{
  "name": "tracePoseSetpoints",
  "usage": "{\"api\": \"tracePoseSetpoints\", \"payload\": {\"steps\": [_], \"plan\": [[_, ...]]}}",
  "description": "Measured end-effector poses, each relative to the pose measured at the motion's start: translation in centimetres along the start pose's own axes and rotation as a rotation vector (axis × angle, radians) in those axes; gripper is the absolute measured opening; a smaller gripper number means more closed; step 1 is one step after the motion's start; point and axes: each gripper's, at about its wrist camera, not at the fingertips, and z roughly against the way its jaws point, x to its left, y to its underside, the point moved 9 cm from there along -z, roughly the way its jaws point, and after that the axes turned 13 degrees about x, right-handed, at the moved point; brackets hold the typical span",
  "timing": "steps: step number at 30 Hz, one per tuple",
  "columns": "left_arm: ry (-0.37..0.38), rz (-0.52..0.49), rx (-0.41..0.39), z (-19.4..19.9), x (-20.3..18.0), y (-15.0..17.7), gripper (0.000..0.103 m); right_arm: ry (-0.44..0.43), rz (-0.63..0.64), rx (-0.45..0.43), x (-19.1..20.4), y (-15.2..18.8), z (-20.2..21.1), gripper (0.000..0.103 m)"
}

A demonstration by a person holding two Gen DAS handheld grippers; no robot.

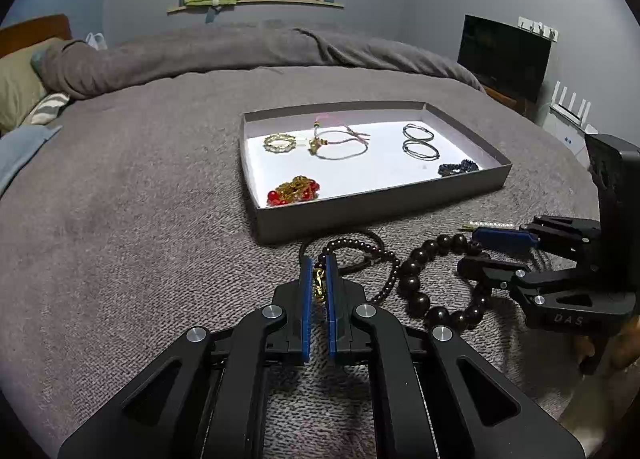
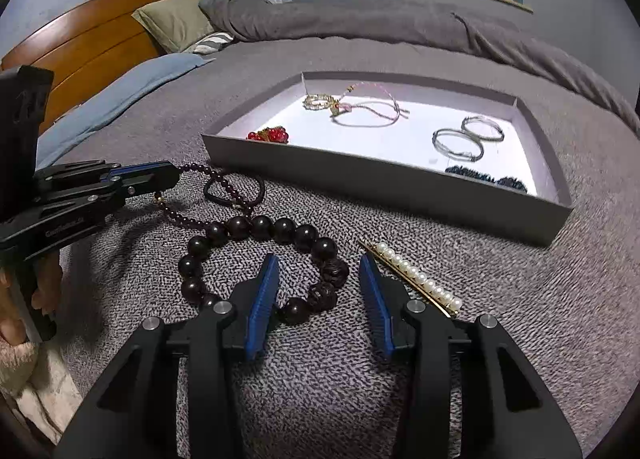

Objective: Organize jewelry
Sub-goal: 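Grasp the dark bead bracelet with the left tool while the right grasps the large black bead bracelet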

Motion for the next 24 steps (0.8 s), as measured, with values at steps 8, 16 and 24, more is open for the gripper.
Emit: {"api": "tracePoseSetpoints", "payload": {"steps": [8, 16, 24], "plan": [[-0.004, -0.024, -0.02, 0.5, -0.3, -0.1, 0.007, -0.028, -0.031, -0.024, -0.3, -0.1, 0.4, 0.015], [-0.005, -0.029, -0.039, 1.0, -0.4, -0.2, 0.007, 0.025, -0.011, -0.133, -0.7, -1.0, 3.2, 0.015], [0.003, -0.038, -0.1, 3.4, -1.2, -2.0, 0.007, 0.055, 0.013, -0.233, -1.0, -3.0, 7.3, 0.015]]}}
